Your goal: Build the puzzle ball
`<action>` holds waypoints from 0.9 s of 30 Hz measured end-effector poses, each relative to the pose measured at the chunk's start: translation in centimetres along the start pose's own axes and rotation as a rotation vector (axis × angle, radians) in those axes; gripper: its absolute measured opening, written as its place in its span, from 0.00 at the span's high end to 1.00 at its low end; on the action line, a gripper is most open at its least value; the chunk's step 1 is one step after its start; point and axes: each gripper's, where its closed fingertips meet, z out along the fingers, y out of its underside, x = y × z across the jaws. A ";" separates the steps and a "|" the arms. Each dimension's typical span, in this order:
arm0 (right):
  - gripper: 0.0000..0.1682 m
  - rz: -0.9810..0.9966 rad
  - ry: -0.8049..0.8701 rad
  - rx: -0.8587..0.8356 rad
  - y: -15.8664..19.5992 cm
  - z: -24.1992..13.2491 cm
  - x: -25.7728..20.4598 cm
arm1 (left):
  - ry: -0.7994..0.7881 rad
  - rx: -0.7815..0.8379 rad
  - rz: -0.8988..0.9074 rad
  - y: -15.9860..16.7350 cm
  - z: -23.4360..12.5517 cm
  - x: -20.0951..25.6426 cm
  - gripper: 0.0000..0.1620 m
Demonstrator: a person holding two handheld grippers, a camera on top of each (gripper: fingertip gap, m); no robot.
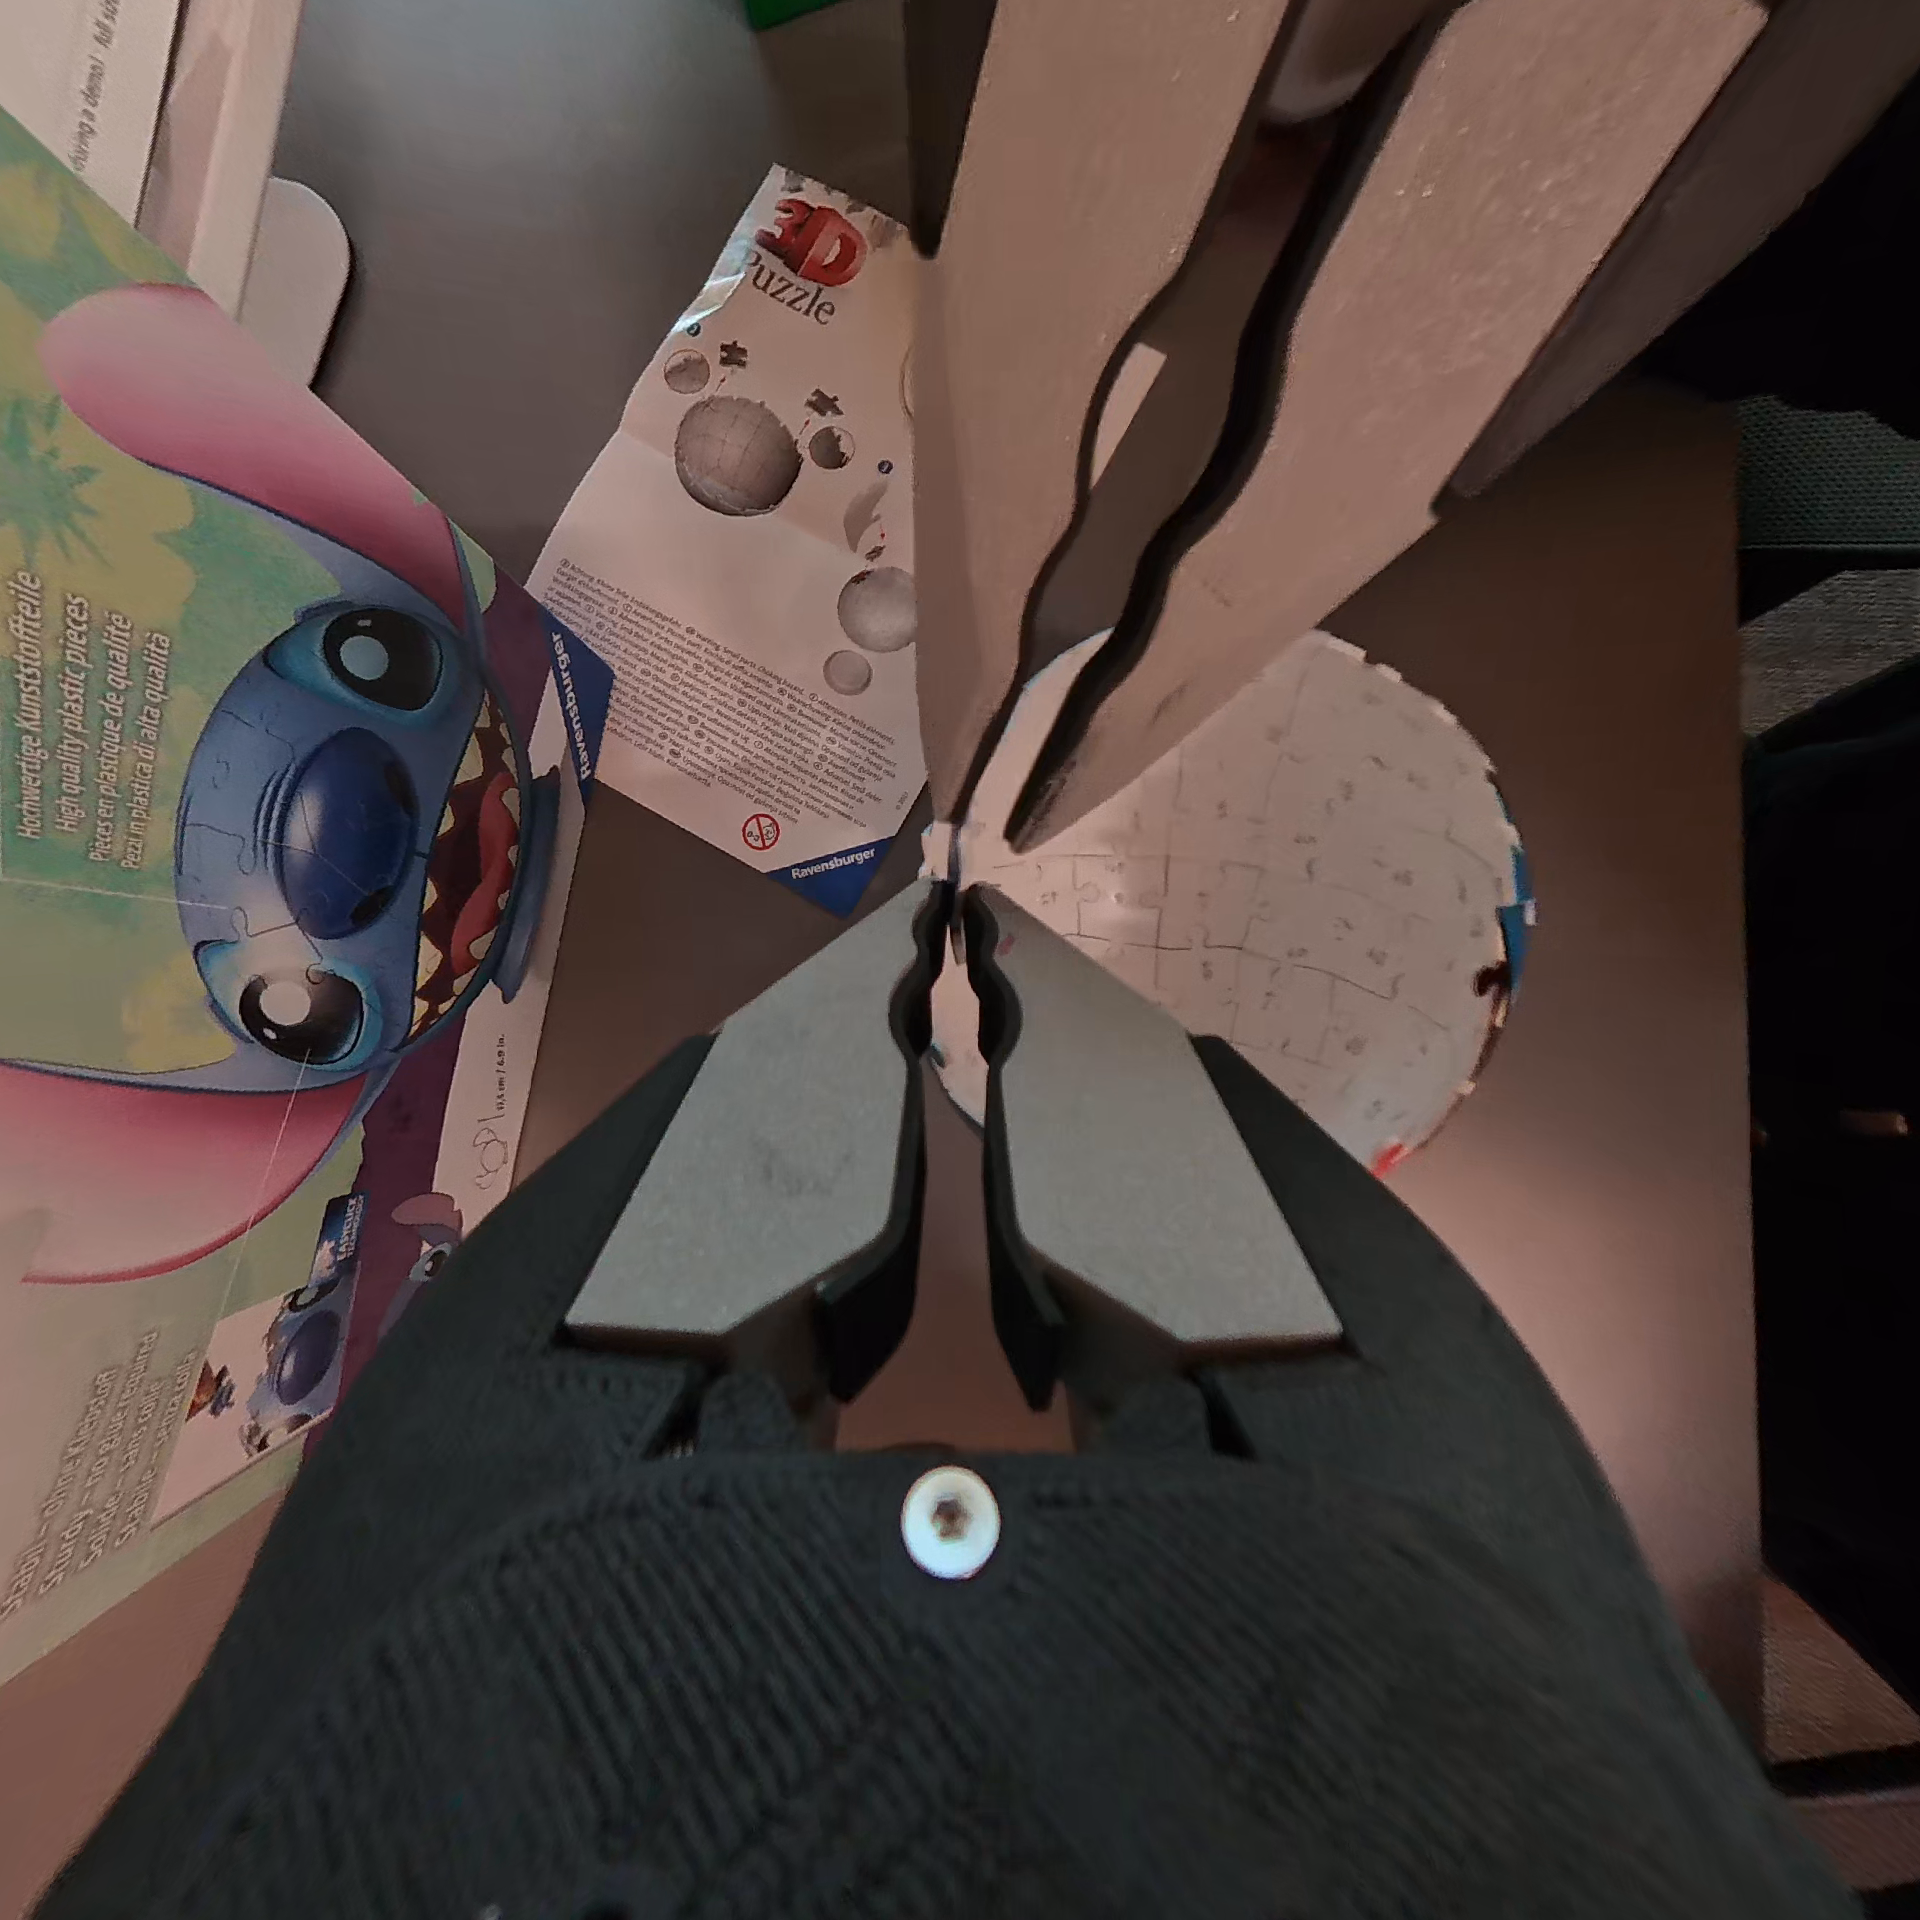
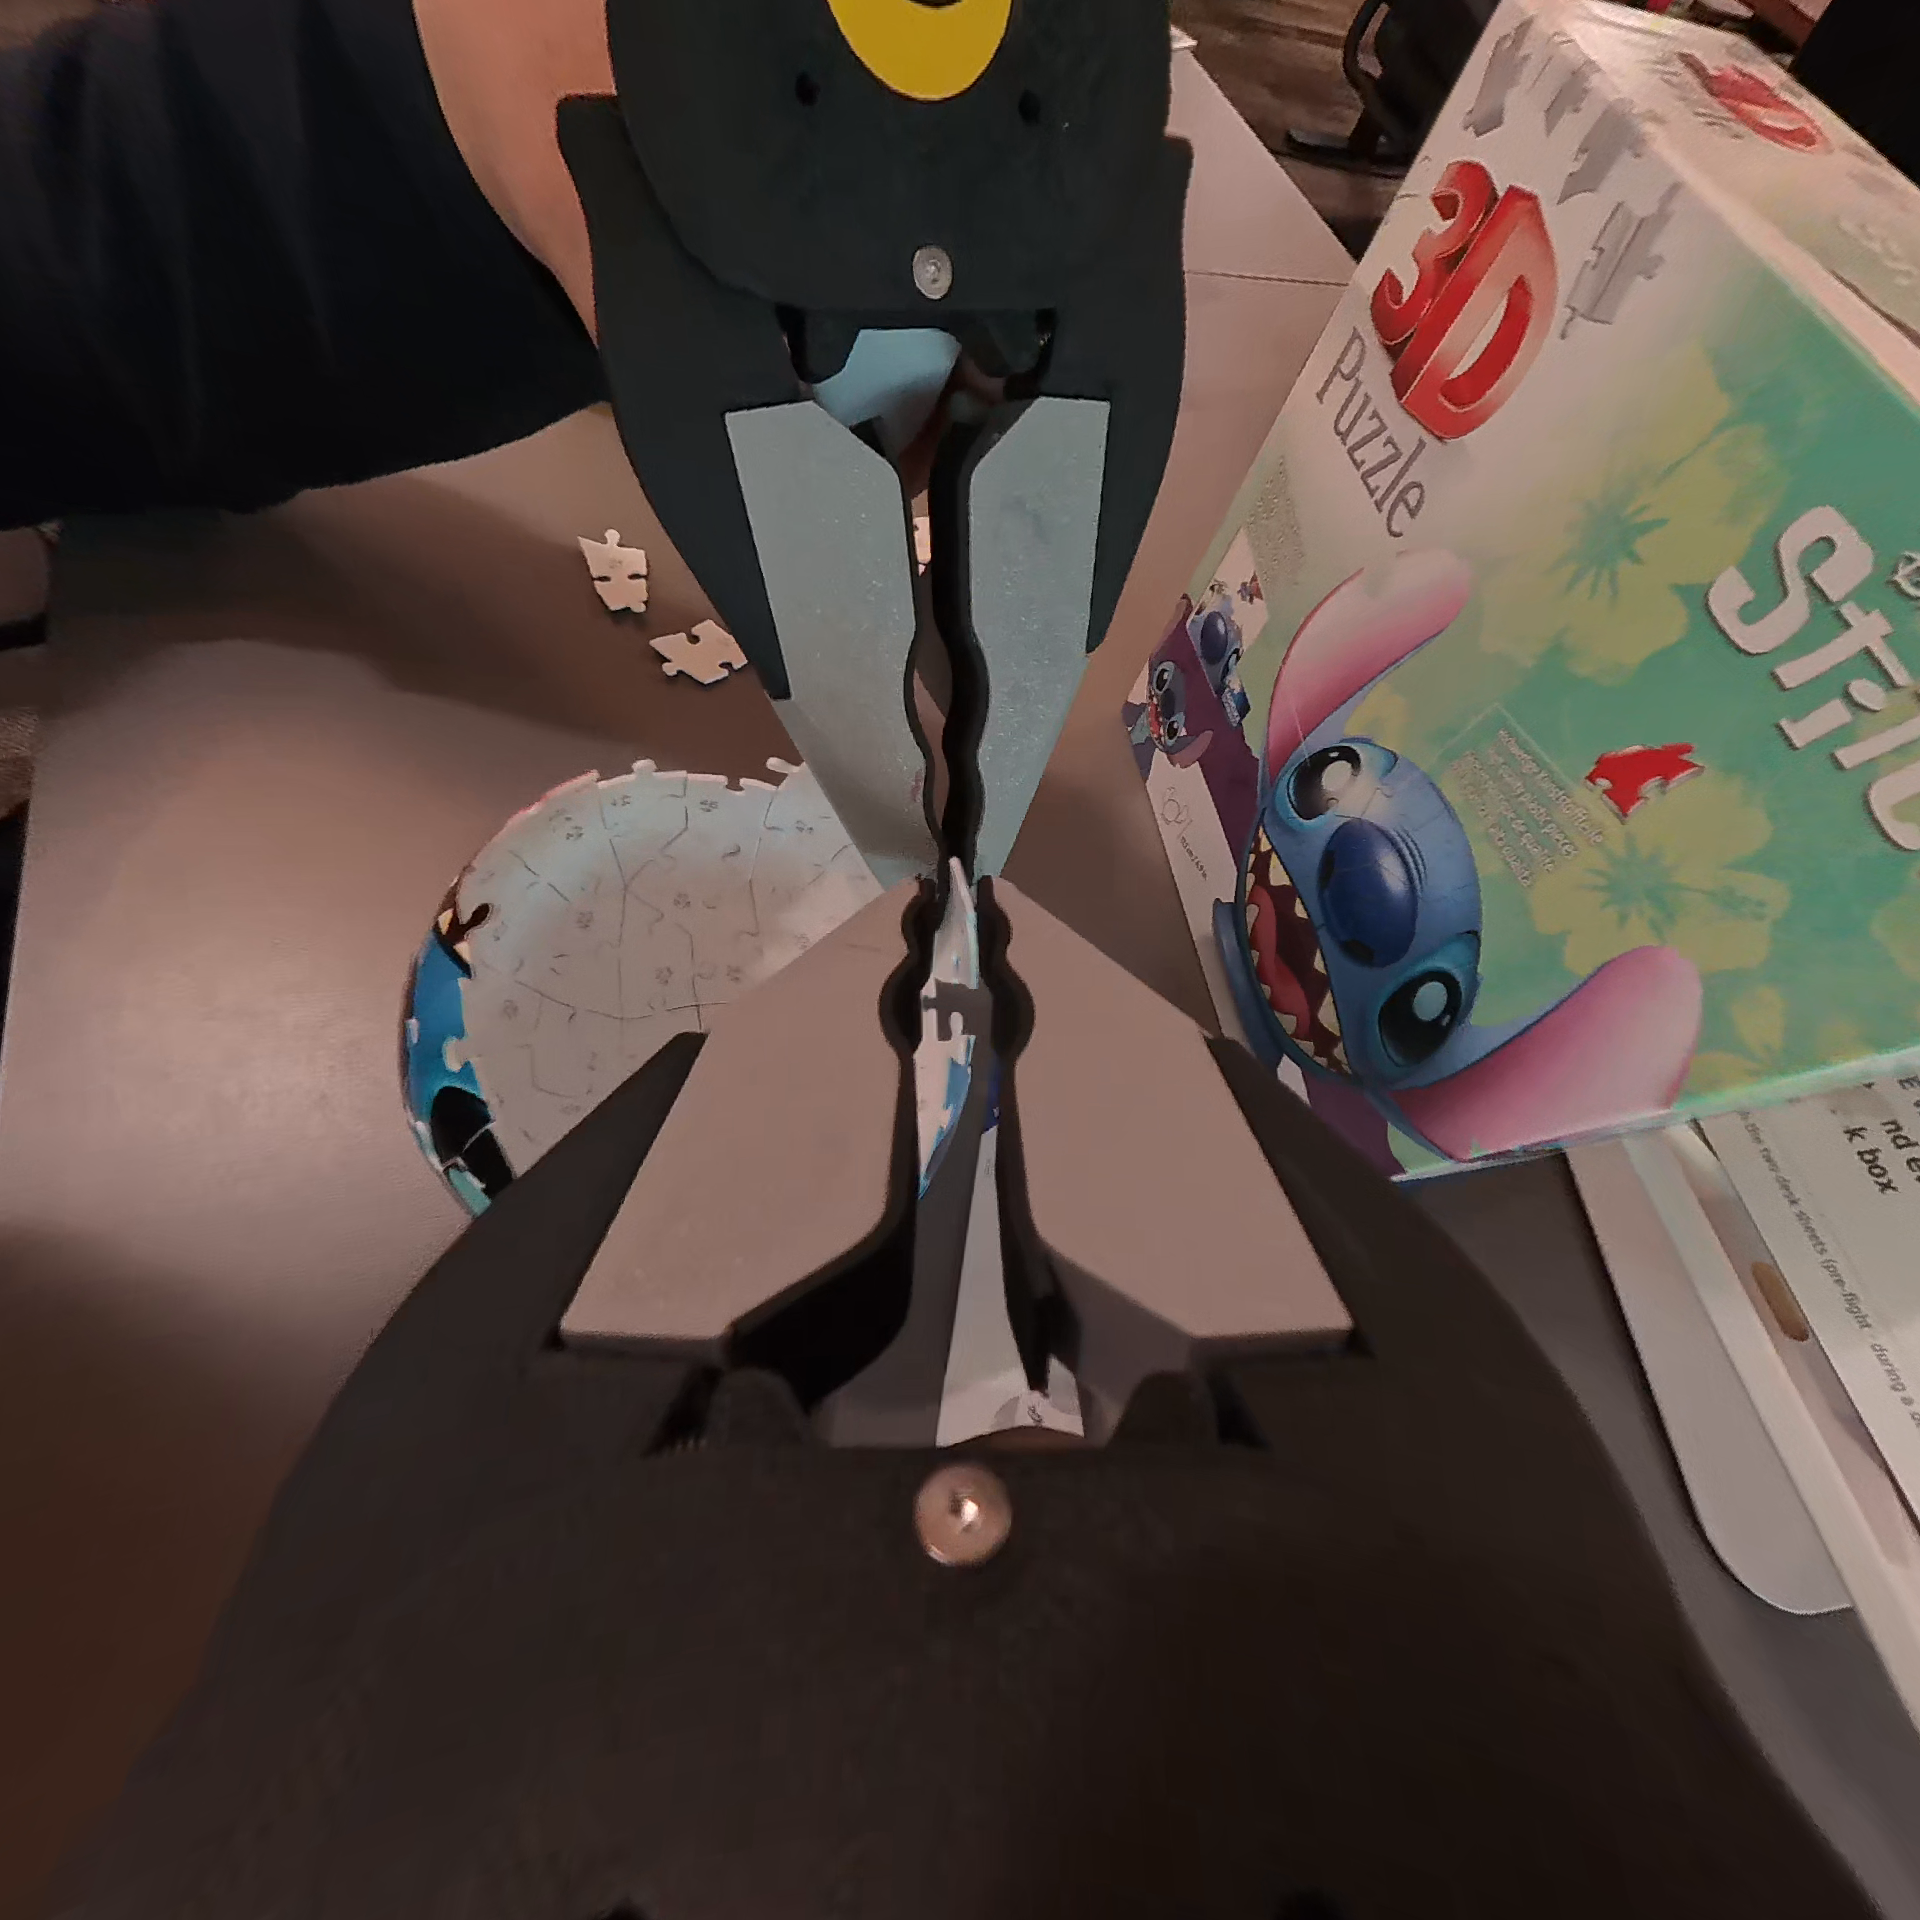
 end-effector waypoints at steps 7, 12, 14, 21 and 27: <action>1.00 -0.004 -0.009 -0.019 0.4 0.3 -0.2 | 0.002 0.007 0.024 -0.2 -0.1 0.4 0.99; 1.00 0.010 0.018 -0.012 0.6 0.1 0.6 | -0.027 -0.019 -0.005 0.5 -0.6 -0.4 0.83; 1.00 0.028 0.029 0.011 0.5 -0.2 1.1 | -0.028 0.001 -0.003 0.6 -1.8 -0.5 0.82; 1.00 0.132 0.020 0.151 -0.4 -2.0 2.8 | 0.057 0.063 0.092 1.6 -6.1 1.8 0.81; 1.00 0.160 0.008 0.200 0.0 -2.2 3.6 | 0.030 0.074 0.169 1.5 -6.3 2.6 0.80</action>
